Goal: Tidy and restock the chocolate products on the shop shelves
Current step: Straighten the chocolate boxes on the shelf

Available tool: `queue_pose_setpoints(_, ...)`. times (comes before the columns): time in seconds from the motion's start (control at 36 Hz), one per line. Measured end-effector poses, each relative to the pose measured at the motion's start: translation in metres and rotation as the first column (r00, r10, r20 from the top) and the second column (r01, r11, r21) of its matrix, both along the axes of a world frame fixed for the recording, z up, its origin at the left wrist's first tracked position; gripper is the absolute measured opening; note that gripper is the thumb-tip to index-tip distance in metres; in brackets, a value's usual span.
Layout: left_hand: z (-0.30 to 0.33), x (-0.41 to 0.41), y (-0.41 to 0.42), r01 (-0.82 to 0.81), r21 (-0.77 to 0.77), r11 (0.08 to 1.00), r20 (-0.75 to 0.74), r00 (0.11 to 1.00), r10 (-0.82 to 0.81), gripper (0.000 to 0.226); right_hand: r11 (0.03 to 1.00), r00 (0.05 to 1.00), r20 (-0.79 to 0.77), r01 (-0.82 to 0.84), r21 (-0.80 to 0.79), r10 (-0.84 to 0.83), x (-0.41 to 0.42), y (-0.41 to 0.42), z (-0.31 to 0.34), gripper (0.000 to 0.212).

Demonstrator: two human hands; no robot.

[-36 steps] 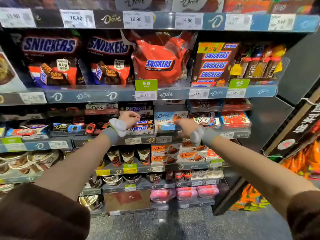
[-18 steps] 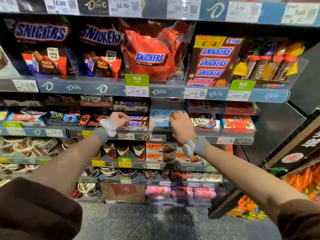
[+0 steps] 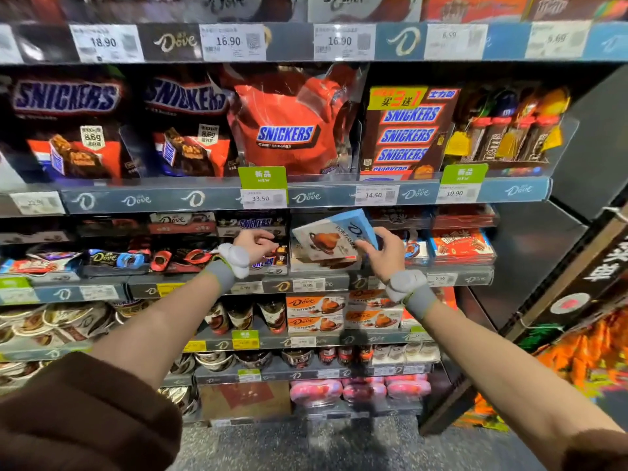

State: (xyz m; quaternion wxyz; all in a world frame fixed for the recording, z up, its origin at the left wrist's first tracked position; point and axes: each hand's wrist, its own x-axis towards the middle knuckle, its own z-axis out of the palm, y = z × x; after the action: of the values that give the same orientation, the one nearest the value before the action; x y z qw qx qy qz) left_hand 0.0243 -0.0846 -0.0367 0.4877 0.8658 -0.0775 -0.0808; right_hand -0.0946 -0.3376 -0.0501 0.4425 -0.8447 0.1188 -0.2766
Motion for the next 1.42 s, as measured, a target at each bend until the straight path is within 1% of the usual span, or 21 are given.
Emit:
queue_pose_setpoints(0.11,0.002,0.003,-0.008,0.043,0.012,0.999,0.032,0.999,-0.043,0.023,0.978,0.997,-0.072,-0.004,0.208,0.02,0.007,-0.006,-0.012,0.026)
queue_pose_setpoints(0.19,0.002,0.005,-0.013,0.073,0.008,0.997,0.024,0.997,-0.074,0.027,0.952,0.993,-0.106,-0.023,0.306,0.059,0.012,-0.012,-0.021,0.028)
queue_pose_setpoints(0.25,0.002,0.005,-0.015,0.099,0.013,0.995,0.015,0.995,-0.099,0.031,0.941,0.989,-0.12,-0.036,0.336,0.081,0.013,-0.014,-0.023,0.029)
queue_pose_setpoints(0.44,0.0,0.003,-0.024,0.155,0.002,0.988,-0.02,0.988,-0.155,0.043,0.93,0.985,-0.107,-0.087,0.357,0.133,0.016,-0.015,-0.023,0.031)
queue_pose_setpoints(0.56,0.001,0.005,-0.03,0.167,-0.002,0.986,0.019,0.986,-0.167,0.047,0.939,0.984,-0.085,-0.119,0.324,0.154,0.022,-0.019,-0.021,0.031)
queue_pose_setpoints(0.67,0.004,0.005,-0.038,0.09,-0.067,0.994,0.041,0.995,-0.088,0.038,0.949,0.986,-0.034,-0.149,0.279,0.165,0.029,-0.02,-0.012,0.029)
queue_pose_setpoints(0.75,0.006,0.003,-0.043,0.056,-0.108,0.993,0.095,0.994,-0.046,0.034,0.953,0.989,0.006,-0.144,0.266,0.147,0.035,-0.02,-0.006,0.027)
queue_pose_setpoints(0.83,0.008,0.003,-0.044,0.022,-0.11,0.994,0.145,0.989,-0.006,0.031,0.962,0.991,-0.02,-0.121,0.246,0.13,0.041,-0.024,-0.003,0.03)
queue_pose_setpoints(0.89,0.009,0.002,-0.043,0.017,-0.094,0.995,0.144,0.99,-0.003,0.031,0.967,0.995,-0.047,-0.08,0.243,0.094,0.045,-0.028,-0.004,0.035)
queue_pose_setpoints(0.94,0.008,0.002,-0.045,0.042,-0.124,0.991,0.124,0.992,-0.027,0.032,0.966,0.996,-0.049,-0.055,0.254,0.07,0.045,-0.032,-0.005,0.038)
queue_pose_setpoints(1.0,0.007,0.002,-0.044,0.049,-0.169,0.984,0.109,0.994,-0.03,0.032,0.964,0.995,-0.047,-0.069,0.256,0.084,0.044,-0.036,-0.007,0.036)
queue_pose_setpoints(1.06,0.006,0.003,-0.042,0.034,-0.188,0.982,0.108,0.994,-0.014,0.033,0.972,0.992,-0.064,-0.089,0.219,0.105,0.04,-0.039,-0.008,0.032)
queue_pose_setpoints(1.14,0.006,0.003,-0.039,0.033,-0.179,0.983,0.108,0.994,-0.013,0.035,0.983,0.988,-0.087,-0.113,0.142,0.126,0.033,-0.04,-0.009,0.028)
queue_pose_setpoints(1.25,0.001,0.004,-0.036,0.066,-0.111,0.992,0.084,0.995,-0.057,0.037,0.988,0.978,-0.14,-0.155,0.011,0.154,0.023,-0.04,-0.012,0.027)
queue_pose_setpoints(1.33,-0.005,-0.001,-0.032,0.085,-0.077,0.993,0.103,0.992,-0.076,0.034,0.984,0.973,-0.159,-0.173,-0.031,0.166,0.017,-0.042,-0.019,0.025)
queue_pose_setpoints(1.42,-0.015,-0.003,-0.029,0.092,-0.048,0.995,0.117,0.989,-0.086,0.031,0.985,0.971,-0.174,-0.172,-0.019,0.167,0.013,-0.042,-0.024,0.024)
